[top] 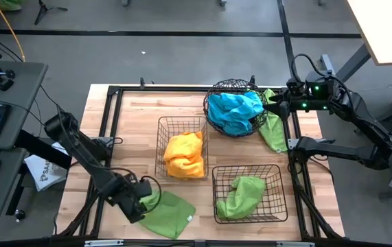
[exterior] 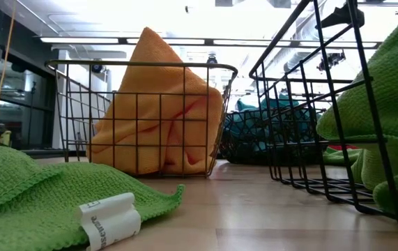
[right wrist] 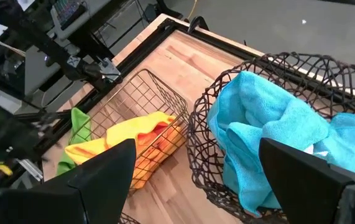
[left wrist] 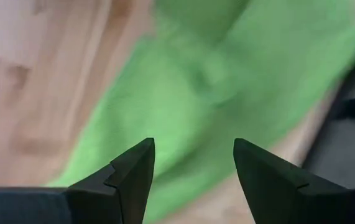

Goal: Sort microfiber towel by color & place in baskets
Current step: Put the bottom green microfiber towel into the bottom right black metal basket

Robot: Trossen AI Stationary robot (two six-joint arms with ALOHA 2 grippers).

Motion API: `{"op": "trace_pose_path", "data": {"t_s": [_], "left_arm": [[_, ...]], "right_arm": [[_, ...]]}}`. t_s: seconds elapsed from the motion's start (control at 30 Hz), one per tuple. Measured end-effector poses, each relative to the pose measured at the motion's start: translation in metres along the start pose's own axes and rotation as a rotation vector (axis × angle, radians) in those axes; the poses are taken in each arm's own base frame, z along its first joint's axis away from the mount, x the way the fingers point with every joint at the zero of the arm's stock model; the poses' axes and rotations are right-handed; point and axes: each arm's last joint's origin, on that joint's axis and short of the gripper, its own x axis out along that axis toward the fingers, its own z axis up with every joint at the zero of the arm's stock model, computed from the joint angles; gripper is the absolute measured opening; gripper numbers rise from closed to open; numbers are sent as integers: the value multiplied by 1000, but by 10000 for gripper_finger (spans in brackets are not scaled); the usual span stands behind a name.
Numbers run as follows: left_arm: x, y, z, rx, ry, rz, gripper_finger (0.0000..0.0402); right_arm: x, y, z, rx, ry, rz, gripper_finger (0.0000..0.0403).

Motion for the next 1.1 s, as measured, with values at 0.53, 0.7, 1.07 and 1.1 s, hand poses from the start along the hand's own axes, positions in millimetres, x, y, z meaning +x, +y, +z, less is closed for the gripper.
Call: {"op": "trace_pose_path", "data": {"t_s": [0.53,0.7,1.07,1.1], "left_arm": [[69,18,-21,252,39,-60,209],[90,17,-20,184,65,-4,208],[51,-3,26,-14,-37,-323,16],[35,-6,32,-1,-54,-381,13]], "right_arm": [[2,-1,0,143,2,-26,337],[2,-2,0,166,-3,-38,337],[2,-2,0,178,-3,-38,337],[2,-2,0,171,-2,-38,337]]}}
